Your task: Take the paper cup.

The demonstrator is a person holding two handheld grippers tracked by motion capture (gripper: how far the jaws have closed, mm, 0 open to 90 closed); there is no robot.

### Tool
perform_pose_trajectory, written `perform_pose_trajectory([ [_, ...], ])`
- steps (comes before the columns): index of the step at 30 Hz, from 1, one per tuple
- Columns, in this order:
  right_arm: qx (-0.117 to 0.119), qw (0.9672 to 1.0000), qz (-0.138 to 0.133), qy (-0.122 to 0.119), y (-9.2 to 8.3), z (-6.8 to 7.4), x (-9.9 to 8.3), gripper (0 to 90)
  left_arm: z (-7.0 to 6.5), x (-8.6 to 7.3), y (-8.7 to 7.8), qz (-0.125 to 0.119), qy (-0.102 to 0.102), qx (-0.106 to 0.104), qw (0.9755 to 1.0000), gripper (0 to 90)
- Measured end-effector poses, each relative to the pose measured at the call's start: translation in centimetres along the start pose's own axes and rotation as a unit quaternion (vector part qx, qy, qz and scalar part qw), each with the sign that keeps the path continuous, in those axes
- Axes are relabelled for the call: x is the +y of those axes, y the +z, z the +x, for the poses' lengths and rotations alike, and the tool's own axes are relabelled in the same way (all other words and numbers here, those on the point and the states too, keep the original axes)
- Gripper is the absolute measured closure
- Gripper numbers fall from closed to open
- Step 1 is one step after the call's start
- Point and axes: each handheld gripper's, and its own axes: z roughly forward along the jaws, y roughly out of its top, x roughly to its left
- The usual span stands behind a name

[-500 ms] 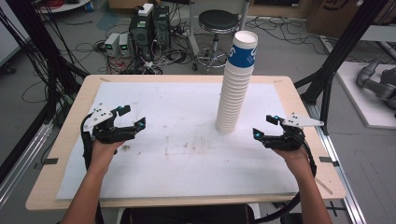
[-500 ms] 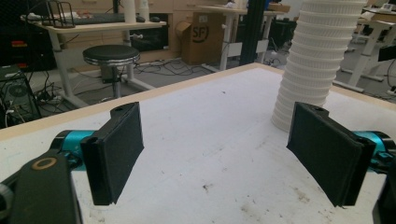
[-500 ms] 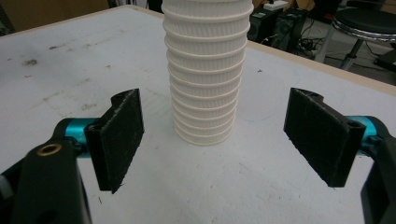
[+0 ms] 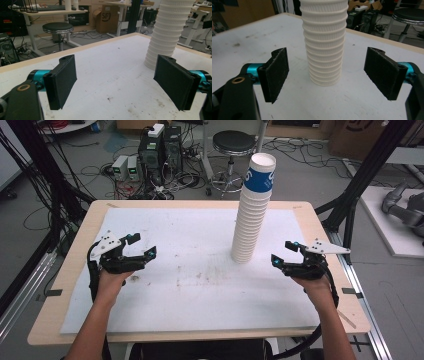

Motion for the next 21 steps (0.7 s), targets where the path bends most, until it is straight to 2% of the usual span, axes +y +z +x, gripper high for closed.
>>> perform_pose_trajectory([
  [2, 0.011, 0.9998, -0.006, 0.014, 0.1, 0.1, 0.5, 20.3, -0.1, -0.1, 0.0, 0.003, 0.002, -0.001, 1.0000, 17.9],
  [4, 0.015, 0.9997, -0.011, 0.015, 0.3, 0.2, 1.2, 20.3, -0.2, -0.1, 0.0, 0.003, 0.000, -0.002, 1.0000, 17.9],
  [5, 0.018, 0.9994, -0.023, 0.017, 0.6, 0.3, 2.1, 20.3, -0.2, -0.1, 0.1, 0.004, -0.001, -0.002, 1.0000, 17.9],
  [6, 0.018, 0.9994, -0.023, 0.017, 0.6, 0.3, 2.1, 20.3, -0.2, -0.1, 0.1, 0.004, 0.000, -0.003, 1.0000, 17.9],
  [8, 0.020, 0.9993, -0.031, 0.010, 0.9, 0.4, 3.2, 20.3, -0.3, -0.1, 0.1, 0.006, 0.001, -0.005, 1.0000, 17.9],
  [9, 0.020, 0.9992, -0.033, 0.002, 1.3, 0.4, 4.5, 20.2, -0.4, -0.1, 0.2, 0.007, 0.000, -0.007, 0.9999, 17.9],
  [10, 0.020, 0.9992, -0.033, 0.002, 1.3, 0.4, 4.5, 20.2, -0.4, -0.1, 0.2, 0.007, 0.000, -0.008, 0.9999, 17.9],
  [11, 0.019, 0.9992, -0.033, -0.008, 1.6, 0.4, 5.9, 20.2, -0.4, -0.1, 0.2, 0.008, 0.000, -0.008, 0.9999, 17.9],
  [12, 0.019, 0.9992, -0.033, -0.008, 1.6, 0.4, 5.9, 20.2, -0.4, -0.1, 0.2, 0.008, 0.000, -0.008, 0.9999, 17.9],
  [14, 0.013, 0.9992, -0.034, -0.019, 1.9, 0.5, 7.2, 19.5, -0.4, -0.1, 0.3, 0.010, -0.002, -0.009, 0.9999, 17.9],
  [15, 0.015, 0.9991, -0.035, -0.020, 2.3, 0.3, 8.4, 19.2, -0.4, -0.1, 0.3, 0.011, -0.003, -0.009, 0.9999, 17.9],
  [19, 0.012, 0.9991, -0.033, -0.025, 2.9, 0.0, 9.7, 19.2, -0.4, -0.1, 0.4, 0.012, -0.004, -0.010, 0.9999, 17.9],
  [21, 0.014, 0.9989, -0.027, -0.037, 3.3, 0.0, 10.5, 19.2, -0.4, -0.1, 0.4, 0.012, -0.004, -0.010, 0.9999, 17.9],
])
